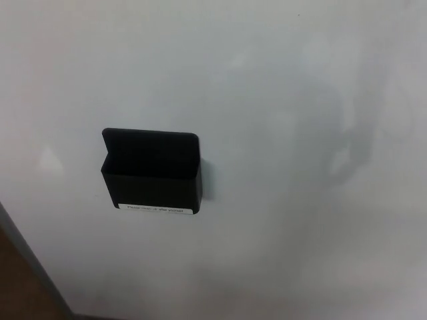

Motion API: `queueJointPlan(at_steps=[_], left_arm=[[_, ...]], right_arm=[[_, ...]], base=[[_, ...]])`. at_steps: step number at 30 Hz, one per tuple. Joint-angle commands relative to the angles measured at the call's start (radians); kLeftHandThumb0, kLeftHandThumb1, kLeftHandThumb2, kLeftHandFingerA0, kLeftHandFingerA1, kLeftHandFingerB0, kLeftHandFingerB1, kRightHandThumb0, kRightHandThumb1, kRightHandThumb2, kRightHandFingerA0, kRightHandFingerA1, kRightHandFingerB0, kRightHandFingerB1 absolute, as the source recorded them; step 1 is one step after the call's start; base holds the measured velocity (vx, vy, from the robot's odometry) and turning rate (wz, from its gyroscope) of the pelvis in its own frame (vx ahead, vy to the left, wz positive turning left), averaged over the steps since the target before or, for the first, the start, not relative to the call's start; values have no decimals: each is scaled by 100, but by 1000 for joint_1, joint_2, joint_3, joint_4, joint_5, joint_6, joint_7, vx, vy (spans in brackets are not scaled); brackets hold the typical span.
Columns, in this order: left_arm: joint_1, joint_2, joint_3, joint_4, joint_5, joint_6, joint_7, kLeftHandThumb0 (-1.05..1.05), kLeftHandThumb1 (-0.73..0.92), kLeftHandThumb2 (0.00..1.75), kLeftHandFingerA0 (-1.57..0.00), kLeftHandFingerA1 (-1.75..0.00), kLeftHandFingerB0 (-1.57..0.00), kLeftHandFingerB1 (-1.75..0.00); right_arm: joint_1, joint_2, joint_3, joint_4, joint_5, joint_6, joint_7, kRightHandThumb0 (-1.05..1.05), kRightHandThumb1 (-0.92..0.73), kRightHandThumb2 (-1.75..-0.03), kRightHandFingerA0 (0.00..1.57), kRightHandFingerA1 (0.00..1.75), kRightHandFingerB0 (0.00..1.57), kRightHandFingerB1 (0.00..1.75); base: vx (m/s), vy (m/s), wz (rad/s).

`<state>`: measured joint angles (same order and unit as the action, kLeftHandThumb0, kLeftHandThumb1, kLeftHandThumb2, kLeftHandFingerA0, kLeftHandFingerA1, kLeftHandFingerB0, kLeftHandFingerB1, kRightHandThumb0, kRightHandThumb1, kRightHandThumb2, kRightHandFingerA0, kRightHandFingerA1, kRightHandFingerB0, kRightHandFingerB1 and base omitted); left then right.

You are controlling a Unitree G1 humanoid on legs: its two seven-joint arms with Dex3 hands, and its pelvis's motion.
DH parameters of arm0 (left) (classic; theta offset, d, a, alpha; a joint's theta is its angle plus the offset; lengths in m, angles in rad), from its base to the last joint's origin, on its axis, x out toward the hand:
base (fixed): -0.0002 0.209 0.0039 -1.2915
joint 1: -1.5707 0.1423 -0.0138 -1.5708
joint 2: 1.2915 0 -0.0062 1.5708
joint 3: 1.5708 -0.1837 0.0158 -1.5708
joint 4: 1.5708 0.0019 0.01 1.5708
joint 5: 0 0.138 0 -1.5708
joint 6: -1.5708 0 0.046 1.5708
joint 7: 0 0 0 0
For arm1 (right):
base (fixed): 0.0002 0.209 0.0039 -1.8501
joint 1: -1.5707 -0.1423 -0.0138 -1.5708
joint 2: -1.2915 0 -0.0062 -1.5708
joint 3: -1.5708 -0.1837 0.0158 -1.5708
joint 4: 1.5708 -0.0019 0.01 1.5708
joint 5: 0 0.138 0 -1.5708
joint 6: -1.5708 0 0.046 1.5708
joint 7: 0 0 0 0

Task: A magnetic marker holder is on the left hand side of the white board, the robot put the index and middle finger into the opening of the container and pull off the magnetic holder and hand it to a human on the left hand side.

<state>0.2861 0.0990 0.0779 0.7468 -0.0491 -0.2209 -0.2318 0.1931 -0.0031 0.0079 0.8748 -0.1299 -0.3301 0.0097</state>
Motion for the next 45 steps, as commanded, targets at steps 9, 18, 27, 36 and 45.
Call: queueJointPlan(at_steps=[9, 18, 27, 36, 45], left_arm=[[13, 226, 64, -658, -12, -283, -115, -79, 59, 59, -50, -36, -41, -34], [-73, 365, 66, -938, 56, -161, -150, -83, 47, 87, -45, -50, -28, -39], [-223, 486, 8, -1049, 72, -40, -202, -81, 54, 58, -51, -39, -44, -34], [-377, 549, -87, -1067, 106, 56, -263, -84, 56, 58, -49, -38, -41, -33], [-535, 575, -184, -981, 181, 139, -312, -83, 45, 65, -39, -40, -33, -35]], right_arm=[[-75, 23, -73, 31, 58, -448, -48, -54, -74, -62, 69, 47, 63, 44], [-91, 23, -78, 53, 43, -468, -55, -55, -74, -62, 70, 47, 61, 44], [-99, 24, -89, 99, 42, -512, -52, -55, -74, -62, 71, 47, 62, 44], [-112, 23, -98, 147, 44, -549, -54, -54, -73, -62, 71, 46, 65, 44], [-120, 21, -98, 168, 37, -563, -58, -55, -72, -62, 71, 46, 66, 44]], base=[[0, 0, 0], [0, 0, 0], [0, 0, 0], [0, 0, 0], [0, 0, 0]])
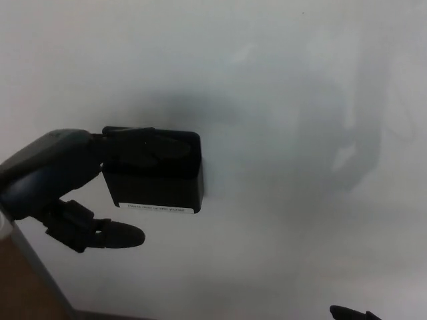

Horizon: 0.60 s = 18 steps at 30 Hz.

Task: A magnetic marker holder is on the left hand side of the white board, the robot put the index and middle finger into the opening of the container and pull off the magnetic holder and hand it to a human on the left hand side.

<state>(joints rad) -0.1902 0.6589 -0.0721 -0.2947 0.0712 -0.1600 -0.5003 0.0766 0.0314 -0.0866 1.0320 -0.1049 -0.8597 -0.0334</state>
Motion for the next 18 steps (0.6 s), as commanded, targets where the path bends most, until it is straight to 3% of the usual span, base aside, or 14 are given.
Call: queueJointPlan(at_steps=[1, 2, 5, 6, 10, 11, 16, 17, 18], left_arm=[[-72, 13, -40, 79, 63, 83, -47, -83, 45, 65, -39, -40, -33, -35], [-81, 12, -45, 91, 72, 95, -46, -80, 53, 58, -39, -37, -35, -32], [-114, 9, -60, 153, 103, 87, -35, -85, 46, 66, -38, -41, -32, -34], [-125, 8, -64, 174, 110, 79, -32, -70, 39, 87, -42, -55, -18, -39], [-171, 4, -78, 257, 126, 46, -28, -70, 40, 87, -40, -54, -18, -39], [-185, 6, -82, 275, 134, 45, -29, -84, 48, 66, -36, -40, -30, -34], [-220, 4, -93, 321, 146, 49, -36, -83, 47, 67, -39, -41, -29, -34], [-229, 0, -99, 329, 151, 55, -39, -69, 41, 87, -37, -52, -16, -39], [-233, -1, -102, 335, 155, 57, -39, -68, 41, 86, -37, -52, -16, -39]], right_arm=[[-3, -11, -5, 14, 15, -35, -13, -55, -72, -62, 71, 46, 66, 44], [-1, -12, -3, 14, 13, -39, -14, -53, -73, -62, 70, 46, 67, 44], [2, -19, 3, 15, -3, -47, -27, -53, -73, -62, 72, 46, 67, 44], [2, -21, 4, 16, -3, -47, -24, -54, -73, -62, 73, 46, 67, 44], [1, -27, 9, 19, -10, -51, -30, -54, -73, -62, 75, 46, 69, 44], [0, -29, 10, 19, -11, -49, -32, -54, -74, -62, 75, 46, 69, 45], [0, -30, 13, 18, -8, -47, -32, -55, -74, -62, 74, 46, 69, 45], [0, -31, 13, 20, -7, -48, -32, -55, -74, -62, 74, 46, 69, 45], [-1, -30, 13, 20, -6, -47, -31, -54, -73, -62, 74, 46, 69, 45]], base=[[0, 0, 0], [0, 0, 0], [0, 0, 0], [0, 0, 0], [0, 0, 0], [0, 0, 0], [0, 0, 0], [0, 0, 0], [0, 0, 0]])
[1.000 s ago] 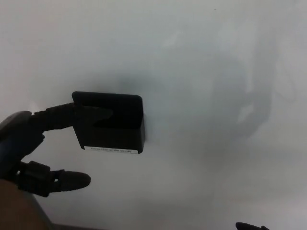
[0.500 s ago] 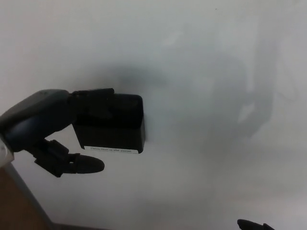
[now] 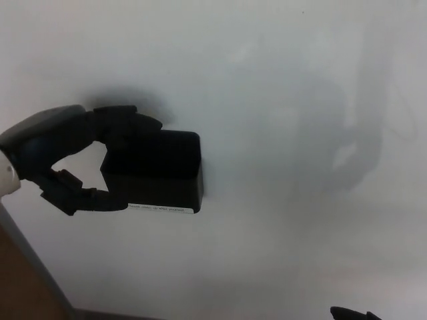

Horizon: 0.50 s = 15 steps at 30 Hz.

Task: A magnetic marker holder is on the left hand side of the white board, the robot put the index and middle finger into the opening of the container and pull off the magnetic holder and hand it to a human on the left hand side.

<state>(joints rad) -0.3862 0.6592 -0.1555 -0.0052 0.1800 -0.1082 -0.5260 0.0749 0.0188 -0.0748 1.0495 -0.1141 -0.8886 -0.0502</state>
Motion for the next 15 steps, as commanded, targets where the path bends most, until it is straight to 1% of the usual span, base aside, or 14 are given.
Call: queueJointPlan(at_steps=[1, 2, 6, 11, 12, 14, 15], left_arm=[[-41, -2, -22, 53, 50, 4, -13, -68, 41, 86, -37, -52, -16, -39], [-42, -5, -24, 56, 47, 6, -14, -67, 41, 86, -35, -51, -16, -39], [-37, -14, -27, 54, 38, 8, -18, -64, 40, 86, -37, -52, -15, -40], [-38, -17, -28, 50, 34, 4, -28, -66, 40, 86, -36, -51, -15, -39], [-35, -21, -27, 42, 33, 10, -30, -80, 48, 65, -35, -37, -29, -33], [-33, -27, -23, 38, 25, 11, -35, -77, 47, 63, -35, -37, -30, -33], [-32, -28, -22, 37, 25, 2, -32, -66, 40, 84, -37, -51, -18, -40]], right_arm=[[1, -15, 2, 3, 5, -18, -14, -54, -73, -62, 74, 46, 69, 45], [1, -16, 2, 4, 6, -19, -13, -53, -73, -62, 74, 46, 69, 45], [-1, -18, 2, 7, 10, -23, -8, -54, -73, -62, 74, 46, 69, 45], [-5, -18, 2, 5, 13, -10, -7, -55, -73, -62, 74, 46, 69, 45], [-6, -20, 3, 8, 10, -16, -10, -53, -73, -62, 72, 46, 69, 45], [-7, -20, 5, 9, 7, -17, -11, -53, -73, -62, 74, 46, 69, 45], [-9, -20, 6, 9, 7, -18, -12, -52, -73, -62, 74, 47, 69, 45]], base=[[0, 0, 0], [0, 0, 0], [0, 0, 0], [0, 0, 0], [0, 0, 0], [0, 0, 0], [0, 0, 0]])
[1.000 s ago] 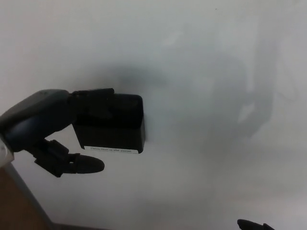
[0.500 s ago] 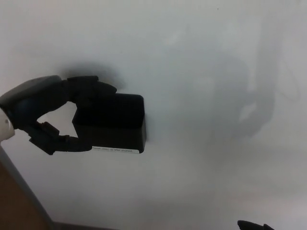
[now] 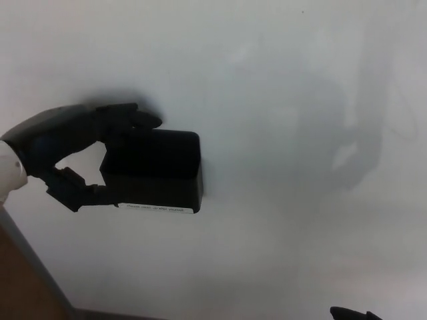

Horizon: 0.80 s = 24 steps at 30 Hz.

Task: A magnetic marker holder is on the left hand side of the white board, the robot put the index and middle finger into the opening of the container and pull off the magnetic holder and hand it to a human on the left hand side.

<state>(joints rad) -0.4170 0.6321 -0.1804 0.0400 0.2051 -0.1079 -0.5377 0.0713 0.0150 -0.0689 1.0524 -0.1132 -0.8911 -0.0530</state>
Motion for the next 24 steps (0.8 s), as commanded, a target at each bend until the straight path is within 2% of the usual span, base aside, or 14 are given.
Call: queueJointPlan(at_steps=[1, 10, 11, 15, 16, 19, 20, 24], left_arm=[[1, -3, 5, -9, 0, -4, -18, -66, 40, 84, -37, -51, -18, -40], [13, 2, 8, -30, -8, -3, -40, -69, 41, 84, -40, -52, -21, -39], [14, 5, 8, -34, -14, -1, -51, -79, 46, 64, -41, -41, -35, -35], [10, 25, 9, -55, -38, 39, -108, -80, 46, 65, -43, -41, -36, -35], [0, 34, 12, -56, -54, 62, -136, -78, 51, 58, -46, -37, -46, -35], [-17, 47, 17, -52, -78, 92, -181, -71, 50, 57, -46, -36, -52, -36], [-25, 52, 15, -45, -82, 100, -195, -69, 50, 56, -56, -38, -56, -37], [-56, 67, -6, -18, -65, 115, -232, -71, 51, 56, -50, -36, -56, -37]], right_arm=[[-6, -16, 0, 6, 5, -16, -9, -52, -73, -62, 74, 47, 69, 45], [-11, -16, 2, 6, 8, -4, -11, -52, -72, -62, 71, 46, 69, 45], [-13, -16, 3, 7, 5, -5, -14, -52, -73, -62, 72, 46, 69, 45], [-13, -18, 6, 8, 2, -6, -18, -52, -73, -62, 73, 46, 69, 45], [-16, -18, 4, 3, 8, -3, -13, -52, -73, -62, 73, 46, 69, 45], [-19, -15, 0, 4, 15, -1, -11, -52, -72, -62, 74, 47, 70, 45], [-18, -14, 0, 3, 17, 0, -11, -52, -72, -62, 73, 46, 69, 45], [-16, -14, 0, 5, 16, -7, -11, -52, -72, -62, 72, 47, 68, 45]], base=[[0, 0, 0], [0, 0, 0], [0, 0, 0], [0, 0, 0], [0, 0, 0], [0, 0, 0], [0, 0, 0], [0, 0, 0]])
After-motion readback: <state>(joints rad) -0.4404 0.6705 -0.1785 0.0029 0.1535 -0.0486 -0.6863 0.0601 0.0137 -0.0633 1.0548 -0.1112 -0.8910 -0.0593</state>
